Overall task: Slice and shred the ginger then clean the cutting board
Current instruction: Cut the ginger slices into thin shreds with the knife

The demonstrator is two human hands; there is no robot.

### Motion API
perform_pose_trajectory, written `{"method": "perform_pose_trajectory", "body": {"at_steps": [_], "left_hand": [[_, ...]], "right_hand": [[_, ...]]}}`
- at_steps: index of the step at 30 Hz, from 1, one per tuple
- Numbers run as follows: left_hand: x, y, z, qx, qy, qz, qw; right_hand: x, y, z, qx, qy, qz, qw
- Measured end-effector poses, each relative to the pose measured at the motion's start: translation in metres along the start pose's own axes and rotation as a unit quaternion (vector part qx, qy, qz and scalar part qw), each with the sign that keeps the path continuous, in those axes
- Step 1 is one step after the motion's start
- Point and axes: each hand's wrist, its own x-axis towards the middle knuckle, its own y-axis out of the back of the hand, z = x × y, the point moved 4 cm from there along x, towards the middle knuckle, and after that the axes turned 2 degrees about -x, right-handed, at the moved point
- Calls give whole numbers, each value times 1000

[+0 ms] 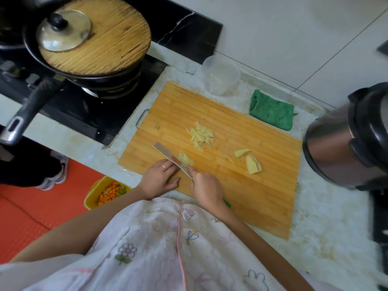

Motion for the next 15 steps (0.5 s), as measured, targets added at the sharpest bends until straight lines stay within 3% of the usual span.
{"method": "perform_pose_trajectory", "body": {"at_steps": [15], "left_hand": [[4, 6, 2, -7, 4, 9, 1000]], "right_hand": [[-7, 4, -1, 3, 20, -12, 1000]]}}
